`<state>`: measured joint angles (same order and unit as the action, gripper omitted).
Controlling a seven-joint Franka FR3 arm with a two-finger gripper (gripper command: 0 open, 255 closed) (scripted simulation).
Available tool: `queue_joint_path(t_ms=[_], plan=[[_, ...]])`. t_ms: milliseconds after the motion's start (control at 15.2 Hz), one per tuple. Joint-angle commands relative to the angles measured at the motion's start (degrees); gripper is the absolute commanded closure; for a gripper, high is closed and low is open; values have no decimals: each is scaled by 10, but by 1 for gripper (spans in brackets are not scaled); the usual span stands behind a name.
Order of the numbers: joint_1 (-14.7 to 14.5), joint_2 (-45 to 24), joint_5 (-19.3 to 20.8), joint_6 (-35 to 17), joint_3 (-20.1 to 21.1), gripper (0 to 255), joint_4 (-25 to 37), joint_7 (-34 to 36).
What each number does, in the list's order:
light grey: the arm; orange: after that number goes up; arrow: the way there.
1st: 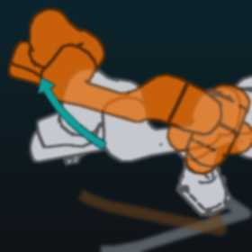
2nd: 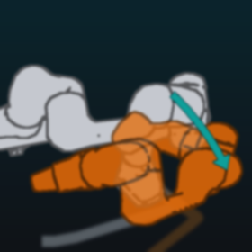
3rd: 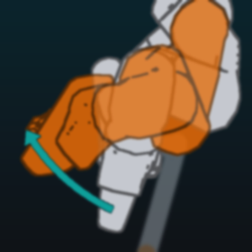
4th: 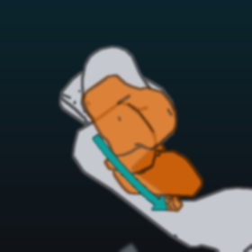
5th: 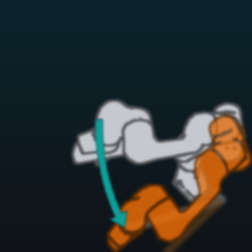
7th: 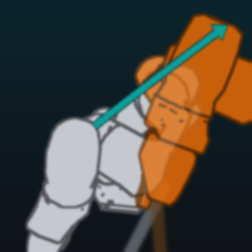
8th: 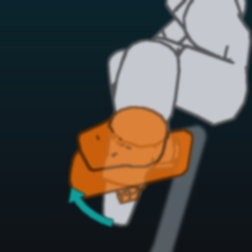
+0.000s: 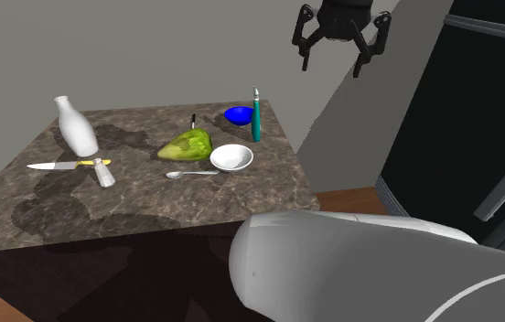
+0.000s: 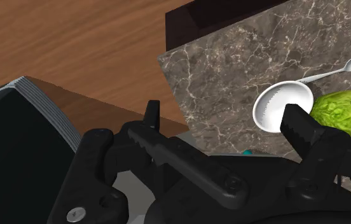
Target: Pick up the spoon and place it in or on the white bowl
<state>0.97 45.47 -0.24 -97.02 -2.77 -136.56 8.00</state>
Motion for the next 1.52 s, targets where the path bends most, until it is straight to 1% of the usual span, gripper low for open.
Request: queue_joint_path(t_ms=[0, 396, 726, 1122, 1452], plan=[[0, 0, 0, 0, 0, 0, 0, 0], [-1, -3, -52, -83, 64, 0, -83, 119], [-8, -37, -99, -164, 121, 0, -128, 216], [-14, -119, -149, -274, 195, 0, -149, 332], [-8, -219, -171, -370, 257, 0, -138, 432]])
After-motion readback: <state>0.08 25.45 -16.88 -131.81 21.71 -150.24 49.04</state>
